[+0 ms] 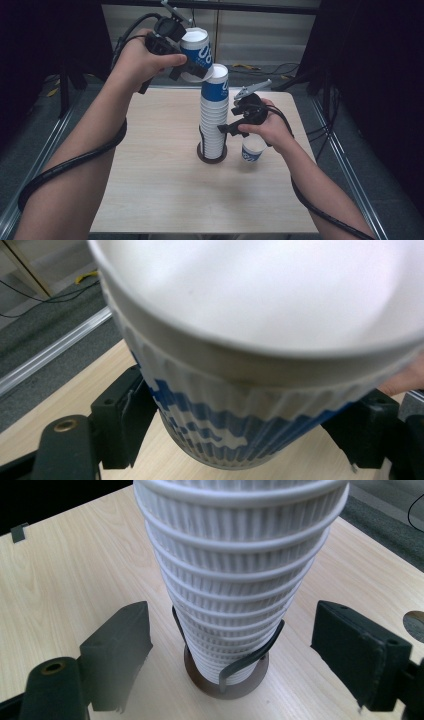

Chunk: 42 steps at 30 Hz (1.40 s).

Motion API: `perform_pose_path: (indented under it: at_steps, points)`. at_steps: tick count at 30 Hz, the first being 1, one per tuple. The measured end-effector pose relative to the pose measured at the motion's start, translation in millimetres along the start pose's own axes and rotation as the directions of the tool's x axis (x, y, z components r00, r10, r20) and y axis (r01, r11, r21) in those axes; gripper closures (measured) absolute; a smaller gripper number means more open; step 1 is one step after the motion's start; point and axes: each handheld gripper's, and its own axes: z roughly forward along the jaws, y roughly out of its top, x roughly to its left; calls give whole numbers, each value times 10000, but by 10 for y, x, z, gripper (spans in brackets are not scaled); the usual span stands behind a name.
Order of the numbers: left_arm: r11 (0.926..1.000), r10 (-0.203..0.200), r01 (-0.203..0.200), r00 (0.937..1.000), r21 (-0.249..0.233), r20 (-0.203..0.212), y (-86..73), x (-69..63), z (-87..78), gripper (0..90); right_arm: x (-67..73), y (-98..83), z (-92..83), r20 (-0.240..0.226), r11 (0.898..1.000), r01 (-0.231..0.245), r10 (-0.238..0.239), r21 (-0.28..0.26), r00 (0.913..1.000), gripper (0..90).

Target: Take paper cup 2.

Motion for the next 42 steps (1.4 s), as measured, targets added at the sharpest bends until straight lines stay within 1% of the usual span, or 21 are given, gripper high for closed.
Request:
perform_pose_path:
  at_steps: [2,7,10,11,14,15,16,17,19,22,24,26,27,30,31,32,33,34,37,38,42]
  points:
    - [10000,-22,22,10000,-10,-11,-49,18,-16,209,4,-4,7,65,10000,-28,28,-11,10000,154]
    - [9996,-204,205,9998,-188,51,-173,59,-68,209,11,-9,22,11,10000,-14,14,-32,10000,154]
    - [9995,-223,225,9997,-218,89,-221,64,-100,209,16,-7,32,17,10000,-12,12,-22,10000,155]
    - [9995,-238,240,9996,-188,120,-231,59,-112,209,17,-8,37,-51,10000,-42,41,-55,10000,155]
    - [9997,-182,183,9998,-175,73,-272,64,-153,209,29,-10,53,-11,10000,-24,24,-32,10000,155]
    - [9995,-222,224,9997,-211,83,-289,65,-162,209,32,-11,55,-19,10000,-30,30,-31,10000,155]
    - [9996,-214,216,9997,-181,85,-304,65,-167,209,37,-14,58,-67,10000,-73,73,-65,10000,155]
    - [9998,-153,154,9998,-140,88,-325,66,-172,209,37,-16,62,-82,9999,-17,16,-127,10000,155]
    - [9998,-121,122,9999,-151,37,-375,67,-161,208,37,-24,64,-80,10000,21,-22,-94,10000,156]
    - [9998,-187,188,9998,-115,108,-443,85,-133,208,30,-40,63,-25,10000,-31,31,-93,10000,156]
    - [9999,-122,123,9999,-11,112,-490,97,-111,208,26,-51,51,-7,10000,-43,43,-65,10000,156]
    - [9998,-192,192,9997,-45,137,-527,100,-90,208,21,-66,45,-9,10000,18,-18,-82,10000,156]
    - [9999,-132,131,9998,37,176,-556,104,-75,208,18,-70,40,1,10000,24,-24,-40,10000,156]
    - [9999,-126,125,9997,104,188,-611,106,-48,208,1,-98,26,17,9999,15,-15,-103,10000,156]
    - [9998,-139,136,9997,131,197,-638,105,-34,209,-1,-107,17,39,9999,-79,79,-65,10000,156]
    - [9998,-119,116,9998,179,185,-651,106,-28,209,-10,-121,12,1,10000,-32,32,-77,10000,156]
    - [9997,-213,210,9996,144,197,-666,100,-17,209,-9,-129,10,37,10000,-54,54,-70,10000,156]
    - [9997,-138,134,9997,216,200,-682,107,-14,209,-10,-136,6,61,10000,-40,41,-43,10000,156]
    - [9995,-143,136,9996,279,235,-736,104,27,209,-16,-161,-9,36,10000,-32,32,-84,10000,156]
    - [9996,-135,128,9996,269,257,-754,106,42,209,-15,-165,-17,77,10000,-79,79,4,9999,156]
    - [9990,-155,142,9994,435,294,-824,116,93,209,-20,-195,-17,71,10000,41,-41,27,10000,156]
